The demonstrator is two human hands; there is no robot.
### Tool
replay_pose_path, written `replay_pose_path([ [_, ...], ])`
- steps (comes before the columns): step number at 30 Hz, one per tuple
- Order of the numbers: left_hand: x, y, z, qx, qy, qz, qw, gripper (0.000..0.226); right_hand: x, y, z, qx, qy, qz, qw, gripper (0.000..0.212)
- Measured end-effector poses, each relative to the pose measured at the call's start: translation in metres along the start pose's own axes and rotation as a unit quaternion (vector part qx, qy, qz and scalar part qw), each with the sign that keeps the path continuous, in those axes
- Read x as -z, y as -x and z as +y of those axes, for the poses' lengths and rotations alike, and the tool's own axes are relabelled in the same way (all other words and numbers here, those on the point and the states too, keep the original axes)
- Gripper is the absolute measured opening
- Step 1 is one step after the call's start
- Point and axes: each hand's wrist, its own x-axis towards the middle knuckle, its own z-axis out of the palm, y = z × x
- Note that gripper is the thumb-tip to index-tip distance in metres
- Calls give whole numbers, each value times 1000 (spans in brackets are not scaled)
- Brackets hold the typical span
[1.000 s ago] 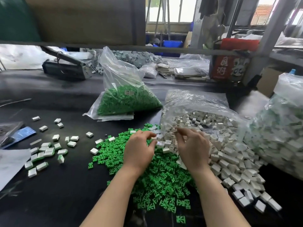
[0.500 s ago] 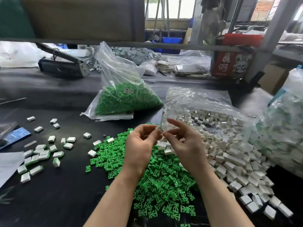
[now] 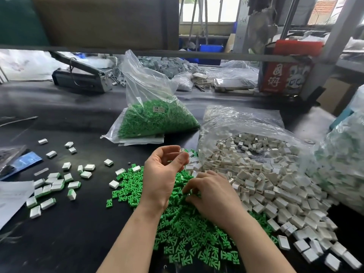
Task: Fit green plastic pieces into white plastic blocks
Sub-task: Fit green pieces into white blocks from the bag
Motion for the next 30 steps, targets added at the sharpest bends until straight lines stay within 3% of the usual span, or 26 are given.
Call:
replay_pose_path([
  [6, -2, 1, 0, 8, 12, -16, 1000, 37, 3, -2, 9, -73, -181, 99, 976, 14],
  [10, -5, 3, 0, 14, 16, -42, 999, 28, 6, 0, 10, -103, -357, 165, 914, 11],
  [16, -7, 7, 3, 22, 7, -74, 997, 28, 15, 1, 13, -93, -556, 187, 805, 20],
  [24, -13, 12, 5, 23, 28, -96, 995, 29, 19, 0, 10, -77, -688, 176, 700, 27],
  [30, -16, 16, 7, -2, 69, -120, 990, 23, 21, 4, 8, -55, -686, 212, 694, 21],
])
